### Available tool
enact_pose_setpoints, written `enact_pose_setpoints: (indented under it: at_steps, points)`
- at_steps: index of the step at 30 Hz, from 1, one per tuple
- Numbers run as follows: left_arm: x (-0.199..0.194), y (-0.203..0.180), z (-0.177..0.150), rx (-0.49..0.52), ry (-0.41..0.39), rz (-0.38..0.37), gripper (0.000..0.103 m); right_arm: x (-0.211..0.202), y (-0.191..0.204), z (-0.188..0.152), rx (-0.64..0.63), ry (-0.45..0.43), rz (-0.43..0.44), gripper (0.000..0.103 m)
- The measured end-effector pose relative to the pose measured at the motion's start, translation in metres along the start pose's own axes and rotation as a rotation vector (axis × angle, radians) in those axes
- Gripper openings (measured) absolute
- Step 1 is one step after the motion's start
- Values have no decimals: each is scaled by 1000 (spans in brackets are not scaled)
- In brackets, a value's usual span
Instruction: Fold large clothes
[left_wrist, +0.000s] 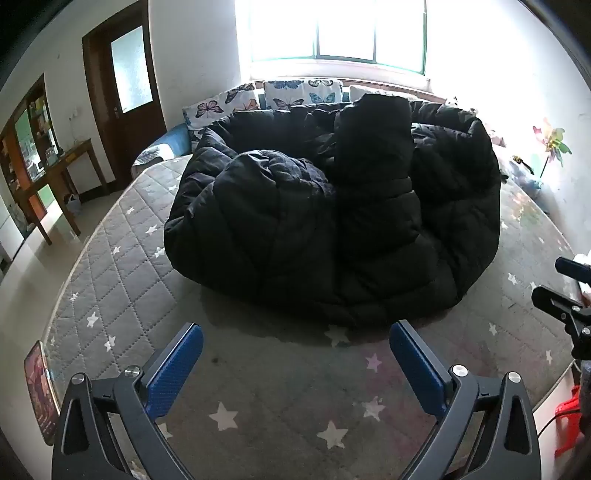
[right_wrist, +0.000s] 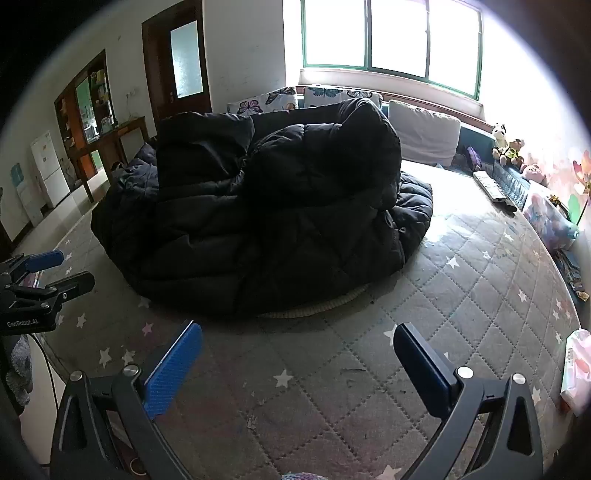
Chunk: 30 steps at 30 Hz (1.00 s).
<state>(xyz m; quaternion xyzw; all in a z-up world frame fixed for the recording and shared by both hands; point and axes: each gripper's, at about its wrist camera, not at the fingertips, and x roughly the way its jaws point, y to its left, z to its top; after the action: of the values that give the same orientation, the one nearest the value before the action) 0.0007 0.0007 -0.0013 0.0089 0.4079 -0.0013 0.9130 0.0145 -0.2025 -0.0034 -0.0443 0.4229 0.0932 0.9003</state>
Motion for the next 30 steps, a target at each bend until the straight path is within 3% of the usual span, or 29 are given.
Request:
enact_pose_setpoints:
  at_steps: [30]
  points:
    - [11, 3, -2, -7, 32, 1, 103, 6, 2, 1, 1, 12, 2, 103]
